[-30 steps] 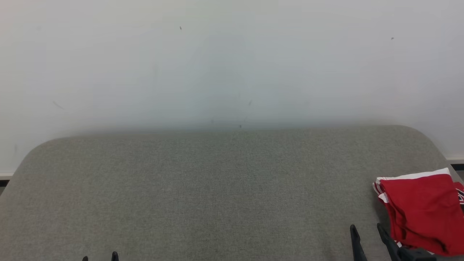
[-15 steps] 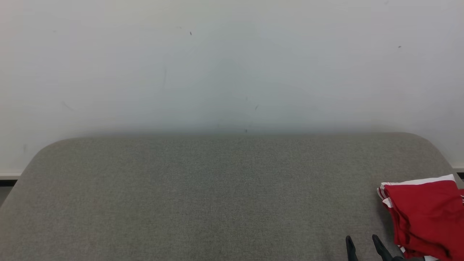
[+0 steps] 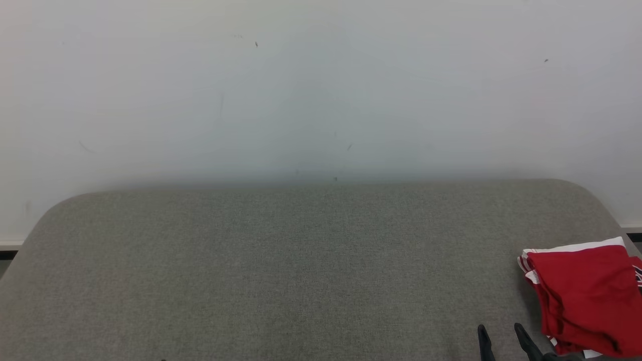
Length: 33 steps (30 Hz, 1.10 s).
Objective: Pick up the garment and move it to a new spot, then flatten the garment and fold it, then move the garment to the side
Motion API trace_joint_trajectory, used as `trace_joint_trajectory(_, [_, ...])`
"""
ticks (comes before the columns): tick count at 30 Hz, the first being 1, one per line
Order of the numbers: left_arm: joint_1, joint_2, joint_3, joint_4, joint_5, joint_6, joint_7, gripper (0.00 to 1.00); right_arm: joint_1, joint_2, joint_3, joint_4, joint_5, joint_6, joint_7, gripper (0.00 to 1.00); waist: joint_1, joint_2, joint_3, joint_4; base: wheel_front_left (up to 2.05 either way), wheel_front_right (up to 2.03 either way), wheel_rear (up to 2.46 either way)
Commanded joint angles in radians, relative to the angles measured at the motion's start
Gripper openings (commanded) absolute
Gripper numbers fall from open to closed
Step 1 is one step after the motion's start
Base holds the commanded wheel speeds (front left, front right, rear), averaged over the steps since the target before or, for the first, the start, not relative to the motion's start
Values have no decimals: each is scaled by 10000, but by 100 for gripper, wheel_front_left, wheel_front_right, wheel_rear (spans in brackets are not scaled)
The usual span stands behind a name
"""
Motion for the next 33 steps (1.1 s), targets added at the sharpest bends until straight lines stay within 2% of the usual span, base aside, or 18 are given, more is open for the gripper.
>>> trace_joint_trajectory(1, [-2,-31,31,-4,-34,-29,-22,100,-43,29,-5,-29,-102,3,4,100,0,0,2,-4,0,0,0])
trace_joint_trajectory(8, [29,-34,-6,48,-254,20,-22,100,-49,34,42,-26,-12,3,47,100,0,0,-12,-31,0,0,0])
trace_joint_trajectory(9, [0,-15,-6,54,-252,6,0,0,-9,4,34,14,-3,0,31,0,0,0,-12,-33,0,0,0])
trace_joint_trajectory(14, [37,-65,-6,547,-266,6,69,0,235,23,20,492,36,0,104,0,0,0,-8,-37,0,0,0])
trace_joint_trajectory(33, [-1262,-53,-276,1049,-3840,-39,917,0,-426,21,-524,368,3704,1,842,0,0,0,252,-68,0,0,0])
